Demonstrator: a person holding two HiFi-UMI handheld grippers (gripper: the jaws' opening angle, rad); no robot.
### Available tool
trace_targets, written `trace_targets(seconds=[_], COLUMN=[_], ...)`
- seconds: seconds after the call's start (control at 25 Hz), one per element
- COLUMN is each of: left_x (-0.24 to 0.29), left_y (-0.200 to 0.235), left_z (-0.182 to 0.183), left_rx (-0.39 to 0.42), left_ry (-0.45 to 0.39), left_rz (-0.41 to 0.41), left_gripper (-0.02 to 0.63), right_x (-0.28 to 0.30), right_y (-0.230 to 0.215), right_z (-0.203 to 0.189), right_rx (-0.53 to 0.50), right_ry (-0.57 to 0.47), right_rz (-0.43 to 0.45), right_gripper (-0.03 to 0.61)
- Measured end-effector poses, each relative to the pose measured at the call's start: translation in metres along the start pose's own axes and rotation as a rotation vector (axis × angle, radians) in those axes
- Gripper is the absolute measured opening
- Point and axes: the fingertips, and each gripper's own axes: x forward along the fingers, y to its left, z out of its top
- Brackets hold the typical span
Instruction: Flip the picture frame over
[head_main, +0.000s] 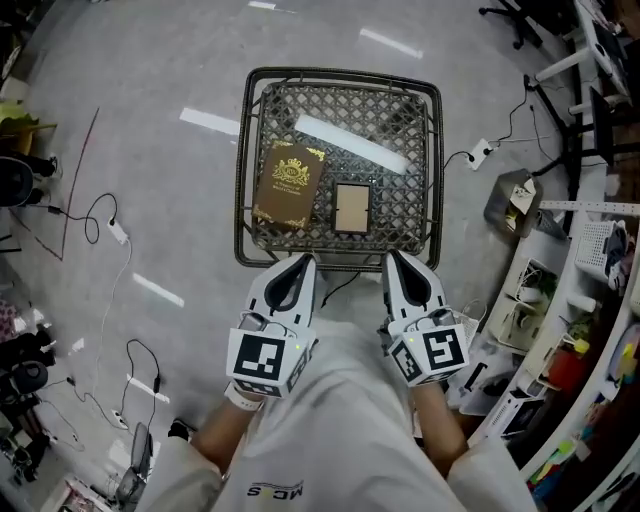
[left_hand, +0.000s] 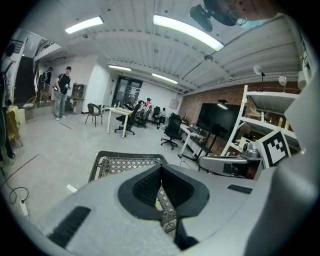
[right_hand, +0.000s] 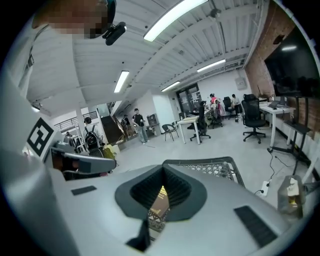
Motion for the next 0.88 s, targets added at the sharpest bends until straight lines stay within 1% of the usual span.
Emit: trace_targets(seconds=[0.12,0.2,0.32,0.48,0.68,0.88], left_x=[0.002,0.003,0.006,0.012,0.021,0.032], left_y=[0.005,0.009,0.014,0.021,0.031,0.050], left_z=[-0.007,-0.011,-0.019,-0.033,-0.052,-0.075], left_rx=[-0.020,-0.014,-0.006,-0.022,-0.042,-0.074], left_ry=[0.020,0.032,0.050,0.066,0.089,0.113], left_rz=[0.009,0.010,0.013,0.017,0.025,0.055], left_gripper=[0.025,0.025,0.025,0.025,0.025,0.025], right_x=[0.008,0.014,0.023,0.042,0.068,0.094], right_y=[0.000,0.002,0.003,0.007,0.008,0.001], right_z=[-0.007,-0.013,-0.025,-0.043,-0.071,-0.105], right_rx=[-0.022,-0.037,-0.031,-0.036,-0.029,-0.014], right_ry=[0.016,0.025,0.040,0.071,0.123,0.183], right_rz=[0.011,0.018,0.016,0.024,0.025,0.010], right_gripper=[0.015,0.015,0.015,0.019,0.054,0.065])
